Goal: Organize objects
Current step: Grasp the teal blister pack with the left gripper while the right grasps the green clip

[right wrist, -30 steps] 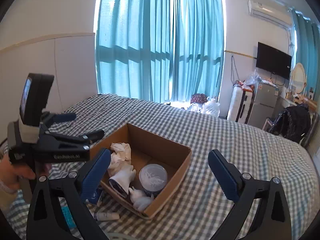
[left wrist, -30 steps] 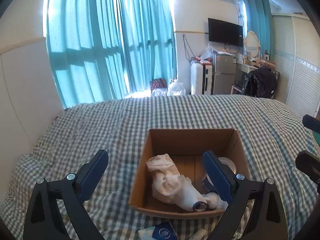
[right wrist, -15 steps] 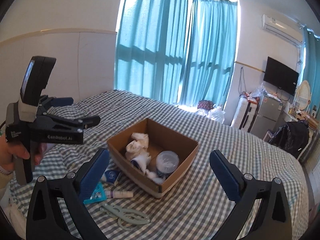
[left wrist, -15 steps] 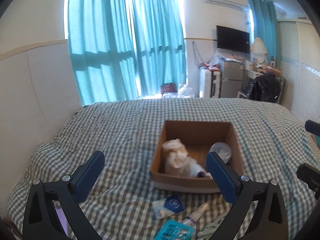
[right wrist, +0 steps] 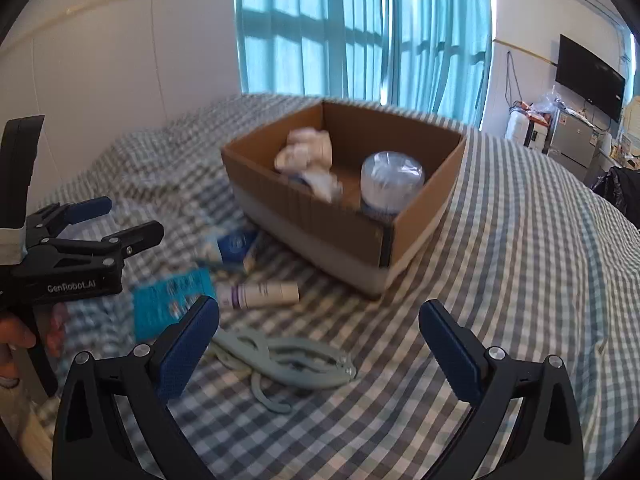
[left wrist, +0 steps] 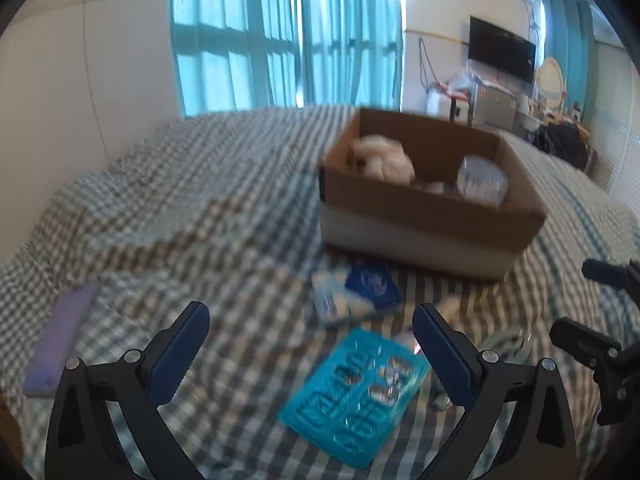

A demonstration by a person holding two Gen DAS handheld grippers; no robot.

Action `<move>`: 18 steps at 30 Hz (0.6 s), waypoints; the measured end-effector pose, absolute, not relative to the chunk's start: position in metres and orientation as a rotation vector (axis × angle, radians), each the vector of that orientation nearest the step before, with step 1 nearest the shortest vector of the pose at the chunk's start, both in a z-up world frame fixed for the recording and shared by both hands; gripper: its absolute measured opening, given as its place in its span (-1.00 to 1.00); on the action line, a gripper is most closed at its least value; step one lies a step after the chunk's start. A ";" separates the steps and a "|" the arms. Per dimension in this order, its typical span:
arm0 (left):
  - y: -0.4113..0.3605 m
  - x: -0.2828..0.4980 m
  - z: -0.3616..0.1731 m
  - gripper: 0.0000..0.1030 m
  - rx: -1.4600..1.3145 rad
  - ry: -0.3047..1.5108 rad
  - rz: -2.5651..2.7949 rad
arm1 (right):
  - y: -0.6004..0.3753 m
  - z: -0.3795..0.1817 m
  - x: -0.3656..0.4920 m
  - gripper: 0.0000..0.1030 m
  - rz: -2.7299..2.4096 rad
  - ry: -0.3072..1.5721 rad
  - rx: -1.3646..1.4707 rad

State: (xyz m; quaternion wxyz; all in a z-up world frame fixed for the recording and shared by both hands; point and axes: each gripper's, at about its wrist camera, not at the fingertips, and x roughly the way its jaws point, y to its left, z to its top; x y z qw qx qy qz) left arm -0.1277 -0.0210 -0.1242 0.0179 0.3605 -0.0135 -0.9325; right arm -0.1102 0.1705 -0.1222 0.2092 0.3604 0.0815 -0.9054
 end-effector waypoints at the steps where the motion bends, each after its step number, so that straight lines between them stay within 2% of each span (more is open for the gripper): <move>1: -0.020 -0.126 -0.134 1.00 1.159 -0.050 -2.894 | 0.168 -0.129 -0.111 0.96 -2.512 0.229 1.022; 5: -0.016 -0.119 -0.175 1.00 1.346 -0.114 -2.896 | 0.149 -0.158 -0.109 0.96 -2.443 0.316 1.104; 11: -0.026 -0.120 -0.182 1.00 1.412 0.001 -2.920 | 0.123 -0.182 -0.103 0.95 -2.341 0.497 1.132; 15: -0.021 -0.131 -0.186 1.00 1.464 0.024 -2.922 | 0.130 -0.185 -0.105 0.95 -2.344 0.453 1.159; 18: -0.012 -0.138 -0.187 1.00 1.477 -0.023 -2.950 | 0.135 -0.185 -0.106 0.93 -2.364 0.445 1.174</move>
